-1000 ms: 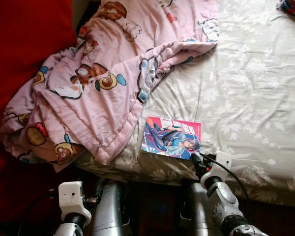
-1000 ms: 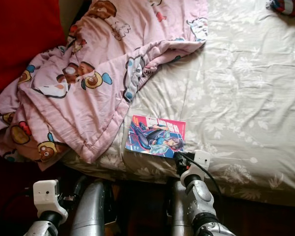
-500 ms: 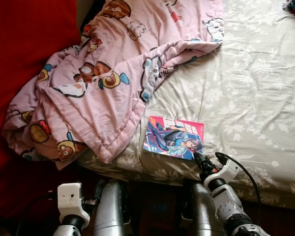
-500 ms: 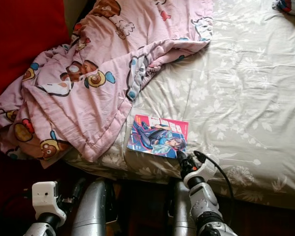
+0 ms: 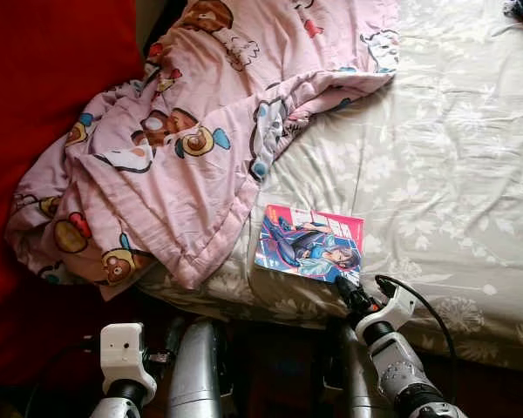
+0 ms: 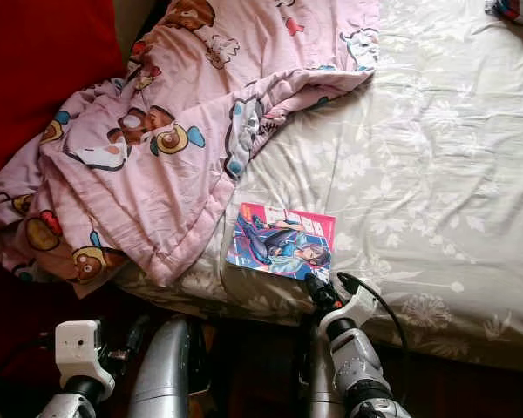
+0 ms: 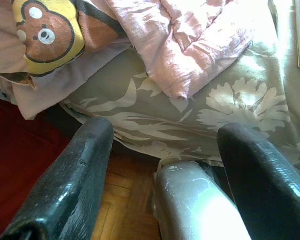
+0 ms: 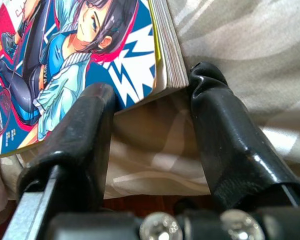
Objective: Clean up the room
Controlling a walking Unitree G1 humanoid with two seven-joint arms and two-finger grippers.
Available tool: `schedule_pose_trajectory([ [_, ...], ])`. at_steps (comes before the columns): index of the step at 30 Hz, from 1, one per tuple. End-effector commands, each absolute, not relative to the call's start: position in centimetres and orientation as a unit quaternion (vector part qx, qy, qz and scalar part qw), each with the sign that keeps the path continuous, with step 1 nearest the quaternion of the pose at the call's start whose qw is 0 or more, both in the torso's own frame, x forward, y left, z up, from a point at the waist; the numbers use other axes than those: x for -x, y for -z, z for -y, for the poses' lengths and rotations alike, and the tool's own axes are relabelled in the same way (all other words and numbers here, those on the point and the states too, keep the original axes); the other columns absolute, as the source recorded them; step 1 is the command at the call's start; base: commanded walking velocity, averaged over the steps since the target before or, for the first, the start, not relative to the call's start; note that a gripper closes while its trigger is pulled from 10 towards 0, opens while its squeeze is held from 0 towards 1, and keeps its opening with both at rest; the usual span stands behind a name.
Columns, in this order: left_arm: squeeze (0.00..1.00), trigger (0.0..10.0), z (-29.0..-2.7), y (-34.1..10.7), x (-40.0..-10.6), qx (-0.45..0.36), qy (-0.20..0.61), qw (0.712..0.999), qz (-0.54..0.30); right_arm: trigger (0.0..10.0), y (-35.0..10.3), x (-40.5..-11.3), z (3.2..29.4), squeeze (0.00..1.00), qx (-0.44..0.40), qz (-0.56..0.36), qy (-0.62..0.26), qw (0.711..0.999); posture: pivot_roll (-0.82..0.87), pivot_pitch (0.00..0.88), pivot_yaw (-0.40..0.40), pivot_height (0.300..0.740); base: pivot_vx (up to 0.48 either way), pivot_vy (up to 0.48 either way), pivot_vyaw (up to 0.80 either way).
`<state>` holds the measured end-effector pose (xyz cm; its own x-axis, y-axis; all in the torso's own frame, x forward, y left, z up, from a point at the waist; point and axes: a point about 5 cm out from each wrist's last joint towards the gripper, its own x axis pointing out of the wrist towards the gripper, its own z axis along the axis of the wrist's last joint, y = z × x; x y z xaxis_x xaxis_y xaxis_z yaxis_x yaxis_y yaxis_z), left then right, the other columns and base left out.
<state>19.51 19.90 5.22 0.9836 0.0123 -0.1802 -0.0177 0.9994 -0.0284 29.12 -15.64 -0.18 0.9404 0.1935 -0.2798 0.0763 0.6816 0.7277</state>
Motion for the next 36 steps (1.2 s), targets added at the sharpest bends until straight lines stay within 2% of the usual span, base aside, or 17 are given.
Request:
schedule_pose_trajectory([
  [1,0.0,10.0,-20.1,-4.2,-18.7,0.001,-0.006,0.993,-0.12,10.0,2.6,-26.8,14.7,0.0,-0.417,-0.227,-0.014,0.88,0.15,0.342,0.101,0.583,0.0,0.0,0.0],
  [5,0.0,10.0,-20.1,-4.2,-18.6,-0.002,-0.007,0.993,-0.12,10.0,1.8,-27.6,15.0,0.0,-0.451,-0.196,-0.007,0.871,0.16,0.344,0.1,0.583,0.0,0.0,0.0],
  [16,0.0,10.0,-20.4,-4.3,-18.1,-0.011,-0.009,0.992,-0.124,10.0,0.7,-28.8,14.6,0.0,-0.472,-0.172,-0.023,0.864,0.18,0.354,0.106,0.583,0.0,0.0,0.0],
  [17,0.0,10.0,-20.4,-4.3,-18.1,-0.011,-0.009,0.992,-0.124,6.3,0.7,-28.8,14.6,0.0,-0.473,-0.172,-0.024,0.864,0.18,0.354,0.106,0.583,0.0,0.0,0.0],
  [18,0.0,10.0,-20.4,-4.3,-18.1,-0.012,-0.008,0.992,-0.125,1.2,0.7,-28.8,14.6,0.0,-0.473,-0.172,-0.024,0.864,0.18,0.352,0.107,0.583,0.0,0.0,0.0],
  [19,0.0,10.0,-20.4,-4.2,-18.2,-0.012,-0.008,0.992,-0.125,0.0,0.8,-28.6,14.6,0.0,-0.475,-0.172,-0.024,0.863,0.18,0.352,0.106,0.583,0.0,0.0,0.0],
  [29,0.0,10.0,-20.2,-4.0,-18.6,-0.015,-0.004,0.992,-0.126,0.0,2.0,-27.3,15.2,0.0,-0.476,-0.185,-0.006,0.86,0.17,0.337,0.107,0.583,0.0,0.0,0.0],
  [36,0.0,10.0,-20.3,-3.9,-19.3,-0.018,-0.006,0.992,-0.123,0.0,1.8,-27.5,15.3,0.0,-0.475,-0.177,0.003,0.862,0.16,0.316,0.102,0.583,0.0,0.0,0.0],
])
